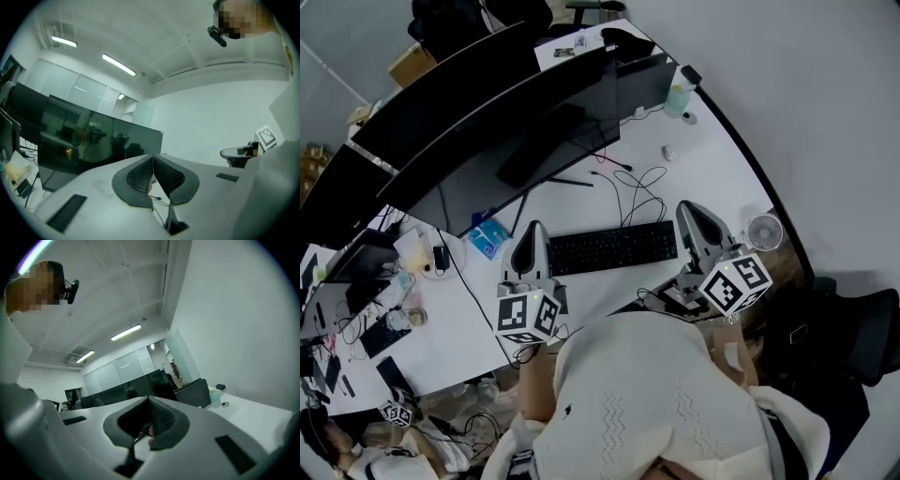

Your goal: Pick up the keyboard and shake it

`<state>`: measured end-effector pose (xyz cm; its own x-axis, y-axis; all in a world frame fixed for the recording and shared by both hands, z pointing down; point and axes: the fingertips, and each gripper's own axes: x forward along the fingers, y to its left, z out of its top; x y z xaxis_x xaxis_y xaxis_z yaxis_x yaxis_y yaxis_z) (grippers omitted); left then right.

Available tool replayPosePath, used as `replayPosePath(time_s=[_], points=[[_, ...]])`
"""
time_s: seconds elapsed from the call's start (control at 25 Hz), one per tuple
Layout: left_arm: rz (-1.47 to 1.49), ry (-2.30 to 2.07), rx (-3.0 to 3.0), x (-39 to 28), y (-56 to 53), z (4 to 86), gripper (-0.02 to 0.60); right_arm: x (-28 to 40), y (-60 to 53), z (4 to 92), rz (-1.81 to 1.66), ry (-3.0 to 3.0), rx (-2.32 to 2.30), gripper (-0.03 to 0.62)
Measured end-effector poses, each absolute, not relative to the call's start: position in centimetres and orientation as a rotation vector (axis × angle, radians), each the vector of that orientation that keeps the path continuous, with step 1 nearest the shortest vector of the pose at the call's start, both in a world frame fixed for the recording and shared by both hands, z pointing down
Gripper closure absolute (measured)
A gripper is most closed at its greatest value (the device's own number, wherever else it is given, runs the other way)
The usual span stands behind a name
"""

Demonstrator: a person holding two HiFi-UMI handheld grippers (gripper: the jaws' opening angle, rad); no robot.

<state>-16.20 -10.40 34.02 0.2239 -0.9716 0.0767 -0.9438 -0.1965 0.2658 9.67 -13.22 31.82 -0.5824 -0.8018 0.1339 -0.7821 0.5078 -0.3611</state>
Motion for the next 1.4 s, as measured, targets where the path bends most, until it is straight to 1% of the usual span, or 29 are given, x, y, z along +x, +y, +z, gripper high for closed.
replayPosePath(time_s=[0.12, 0.44, 1.4], points=[[-0.215, -1.833, 2.25, -17.0, -10.1, 32.2, 0.565, 9.1, -13.7, 30.1, -0.51, 2.707, -1.378, 0.594], [-0.265, -1.921, 2.258, -17.7, -9.5, 28.8, 0.565, 8.1, -13.3, 27.9, -0.466, 2.694, -1.323, 0.594], [-0.24, -1.956, 2.227, -17.3, -8.0, 29.3, 0.565, 8.7, -11.8, 27.9, -0.441, 2.707, -1.33, 0.594]])
